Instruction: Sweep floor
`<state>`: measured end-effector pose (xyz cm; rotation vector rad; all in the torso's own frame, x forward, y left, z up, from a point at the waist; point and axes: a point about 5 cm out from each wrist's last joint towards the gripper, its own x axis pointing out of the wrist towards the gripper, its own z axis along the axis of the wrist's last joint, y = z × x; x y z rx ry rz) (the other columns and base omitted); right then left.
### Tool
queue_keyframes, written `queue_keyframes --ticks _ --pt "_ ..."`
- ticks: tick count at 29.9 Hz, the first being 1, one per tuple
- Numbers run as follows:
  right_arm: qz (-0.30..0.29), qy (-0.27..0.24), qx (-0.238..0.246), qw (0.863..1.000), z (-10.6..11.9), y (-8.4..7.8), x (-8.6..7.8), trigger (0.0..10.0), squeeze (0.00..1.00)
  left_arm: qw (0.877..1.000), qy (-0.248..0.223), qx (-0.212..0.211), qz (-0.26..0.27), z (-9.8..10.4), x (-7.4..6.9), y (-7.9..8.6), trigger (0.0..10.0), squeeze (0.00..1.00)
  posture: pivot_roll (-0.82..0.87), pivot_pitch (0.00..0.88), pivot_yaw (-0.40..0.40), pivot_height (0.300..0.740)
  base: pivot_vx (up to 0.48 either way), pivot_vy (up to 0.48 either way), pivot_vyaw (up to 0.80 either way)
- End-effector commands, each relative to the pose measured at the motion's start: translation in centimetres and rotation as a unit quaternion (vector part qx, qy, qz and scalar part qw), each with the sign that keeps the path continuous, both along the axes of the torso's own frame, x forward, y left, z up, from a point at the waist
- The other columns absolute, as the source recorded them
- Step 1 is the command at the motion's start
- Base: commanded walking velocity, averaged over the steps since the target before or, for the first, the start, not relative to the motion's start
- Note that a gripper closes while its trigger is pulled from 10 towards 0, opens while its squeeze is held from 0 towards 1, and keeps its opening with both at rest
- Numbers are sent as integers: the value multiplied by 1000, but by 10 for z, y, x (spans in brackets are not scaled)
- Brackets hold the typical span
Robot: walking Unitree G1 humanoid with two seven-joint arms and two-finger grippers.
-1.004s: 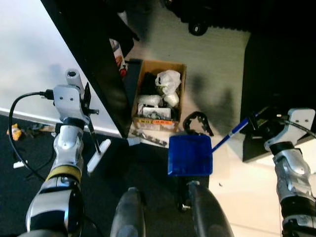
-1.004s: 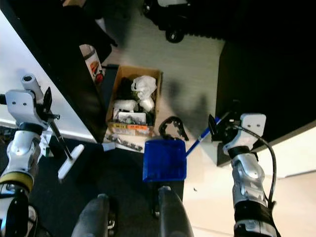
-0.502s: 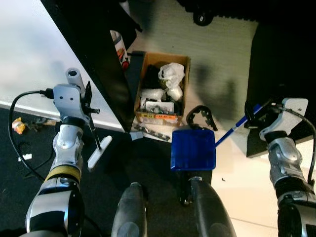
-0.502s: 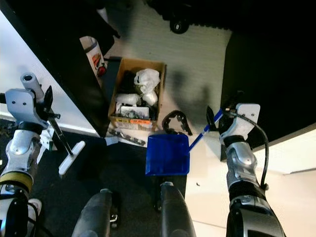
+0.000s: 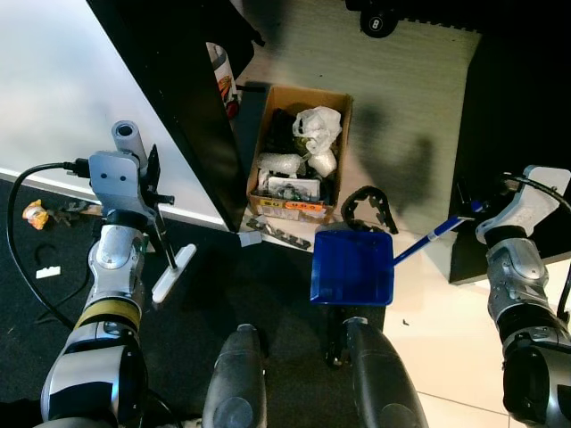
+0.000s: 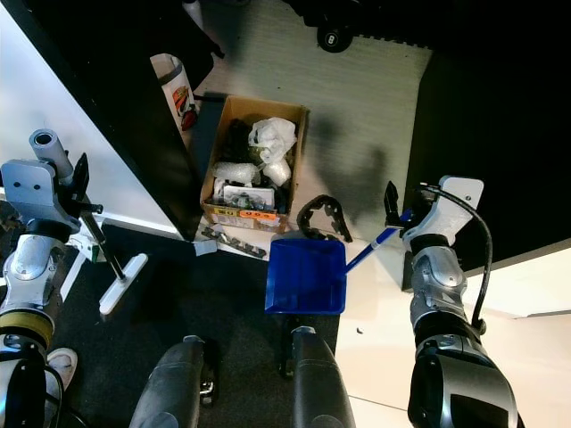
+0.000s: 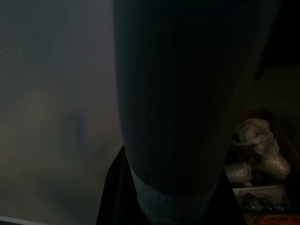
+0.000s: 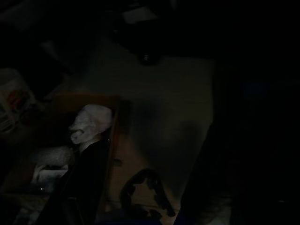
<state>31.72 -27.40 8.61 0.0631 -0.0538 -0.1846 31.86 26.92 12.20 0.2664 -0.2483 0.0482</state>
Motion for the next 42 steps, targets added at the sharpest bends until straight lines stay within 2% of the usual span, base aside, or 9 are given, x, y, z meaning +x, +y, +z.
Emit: queue_keyframes --ticks 1,7,15,16,17,18,19,32,42 --pt "-26 8 14 1000 -7 -9 -8 10000 0 1000 -3 9 7 3 -3 7 10000 0 85 292 1 731 0 0 0" --pt "-61 8 55 997 -12 -16 -12 10000 0 1000 -2 8 2 3 -1 5 10000 0 82 292 11 731 0 0 0" --pt "-63 8 61 996 -11 -17 -10 10000 0 1000 -2 8 1 5 0 5 10000 0 82 292 12 731 0 0 0" --pt "-60 6 63 996 -10 -17 -10 9647 0 1000 -1 9 1 5 0 6 10000 0 81 292 12 731 0 0 0" --pt "-58 5 63 996 -10 -17 -10 2863 0 1000 -2 9 1 5 0 6 10000 0 81 292 10 731 0 0 0" --pt "-58 5 63 996 -10 -17 -10 2863 0 1000 -2 9 1 5 0 6 10000 0 81 292 10 731 0 0 0" --pt "-56 4 64 996 -9 -17 -9 0 0 1000 -2 9 1 5 0 6 10000 0 80 292 9 731 0 0 0" --pt "-46 7 60 997 -9 -17 -8 0 0 1000 -4 6 4 5 0 5 10000 0 74 290 2 731 0 0 0" --pt "-69 -3 40 997 -3 -19 -7 0 0 1000 -16 -3 7 8 3 1 10000 0 51 257 -1 731 0 0 0"
